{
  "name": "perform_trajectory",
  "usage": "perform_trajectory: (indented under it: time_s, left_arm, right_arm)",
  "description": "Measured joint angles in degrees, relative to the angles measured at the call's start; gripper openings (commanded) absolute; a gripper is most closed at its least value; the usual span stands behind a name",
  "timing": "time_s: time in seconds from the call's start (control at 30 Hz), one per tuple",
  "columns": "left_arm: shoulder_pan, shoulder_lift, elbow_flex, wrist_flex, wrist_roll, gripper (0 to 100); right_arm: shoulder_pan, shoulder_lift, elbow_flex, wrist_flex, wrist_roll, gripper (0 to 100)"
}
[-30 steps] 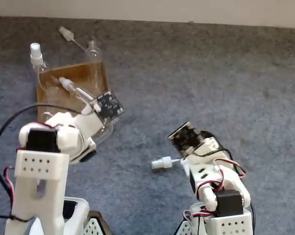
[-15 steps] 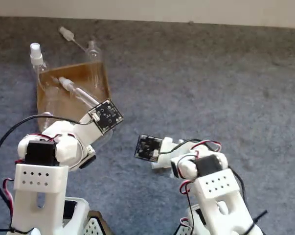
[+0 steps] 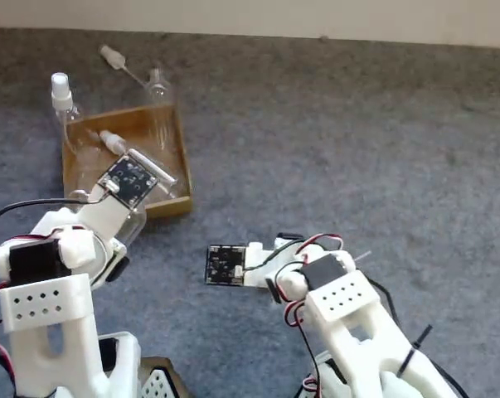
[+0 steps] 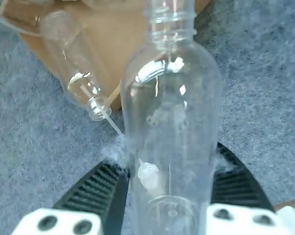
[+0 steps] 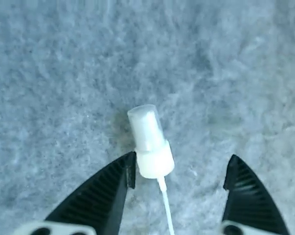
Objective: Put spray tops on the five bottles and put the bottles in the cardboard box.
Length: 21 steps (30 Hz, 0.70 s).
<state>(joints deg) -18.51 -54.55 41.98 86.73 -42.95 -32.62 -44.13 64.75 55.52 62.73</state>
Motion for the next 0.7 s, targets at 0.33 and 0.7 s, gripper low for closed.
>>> perform_trajectory:
  time_s: [0.33,0.7]
  left_arm:
    - [-0.88,0.0,0.0,0.0,0.0,9]
    - [-0.88,0.0,0.0,0.0,0.0,9]
  right_arm:
    - [-0.79,15.38,-0.09,-1.23,0.0,27.4]
    - [-1.14,22.68,-1.76,-7.82,0.18,17.3]
